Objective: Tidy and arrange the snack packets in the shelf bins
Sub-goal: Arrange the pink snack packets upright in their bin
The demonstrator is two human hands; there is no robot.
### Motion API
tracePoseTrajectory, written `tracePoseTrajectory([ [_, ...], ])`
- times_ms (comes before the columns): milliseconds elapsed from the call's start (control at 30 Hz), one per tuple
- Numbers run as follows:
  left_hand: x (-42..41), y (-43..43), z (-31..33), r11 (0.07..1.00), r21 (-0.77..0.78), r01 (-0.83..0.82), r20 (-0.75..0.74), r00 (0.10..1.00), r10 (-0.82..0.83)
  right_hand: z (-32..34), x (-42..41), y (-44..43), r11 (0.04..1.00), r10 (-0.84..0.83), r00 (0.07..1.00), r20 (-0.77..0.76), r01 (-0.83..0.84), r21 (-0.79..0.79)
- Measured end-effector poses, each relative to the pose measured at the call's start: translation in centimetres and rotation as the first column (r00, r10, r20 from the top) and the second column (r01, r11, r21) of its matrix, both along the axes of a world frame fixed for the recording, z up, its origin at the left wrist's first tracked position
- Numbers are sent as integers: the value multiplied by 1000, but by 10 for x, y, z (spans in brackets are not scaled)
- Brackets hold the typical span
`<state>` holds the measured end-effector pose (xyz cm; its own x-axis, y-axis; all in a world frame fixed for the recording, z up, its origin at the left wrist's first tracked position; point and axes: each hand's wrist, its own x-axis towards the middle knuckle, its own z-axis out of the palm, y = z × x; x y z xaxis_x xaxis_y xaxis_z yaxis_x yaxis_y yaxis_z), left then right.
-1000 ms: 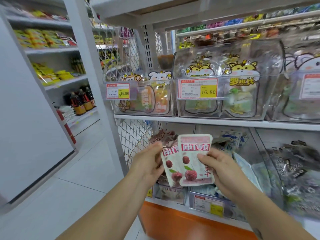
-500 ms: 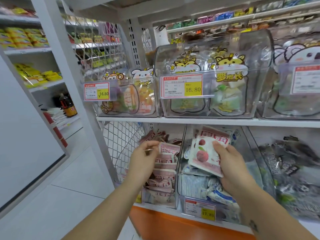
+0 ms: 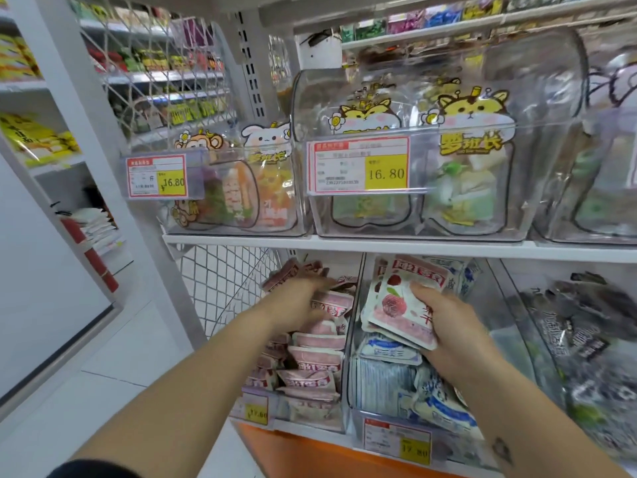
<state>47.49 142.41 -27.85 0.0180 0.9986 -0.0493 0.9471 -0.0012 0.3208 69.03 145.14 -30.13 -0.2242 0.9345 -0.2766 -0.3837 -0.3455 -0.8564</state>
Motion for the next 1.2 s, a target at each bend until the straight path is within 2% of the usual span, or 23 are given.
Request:
tracePoseTrajectory([
  [133,-11,-17,-8,998,-55,28,57,998,-25,-5,-1,2,1000,17,1000,10,-17,-3],
  [333,-12,-26,-16,998,-58,30,114,993,-23,-5,-8,2,999,36,998,50,-37,29],
  [433,-11,-27,-13,996,-86,29,35,999,-26,-6,-10,3,999,29,998,55,-31,35],
  [567,-8,-41,-18,993,-8,118,-134,984,-118,-7,-11,5,1000,14,997,73,-16,26],
  [667,-8,-51,-25,990,-14,144,-77,987,-144,-8,-9,5,1000,17,997,78,-18,14],
  [800,-7,-52,-25,977,-164,140,-46,988,-149,-8,-6,5,1000,11,997,80,-12,15],
  [867,-8,-47,-15,959,-260,111,13,994,-111,-8,-6,4,1000,-5,996,85,3,24],
  [933,-12,-36,-3,951,-308,40,123,992,-2,-6,-9,4,999,-12,995,100,8,39],
  [1000,-15,-22,2,969,-235,-74,206,971,124,-3,-12,4,999,1,995,97,-5,43],
  [1100,-15,-6,0,956,-56,-288,190,937,293,-3,-15,5,999,8,995,99,-12,39],
  [1133,-16,-1,-3,945,-42,-324,165,931,326,-2,-15,5,999,7,994,105,-11,41],
  [1200,-17,5,-8,933,-128,-337,198,913,357,-2,-15,6,999,-6,994,105,2,45],
])
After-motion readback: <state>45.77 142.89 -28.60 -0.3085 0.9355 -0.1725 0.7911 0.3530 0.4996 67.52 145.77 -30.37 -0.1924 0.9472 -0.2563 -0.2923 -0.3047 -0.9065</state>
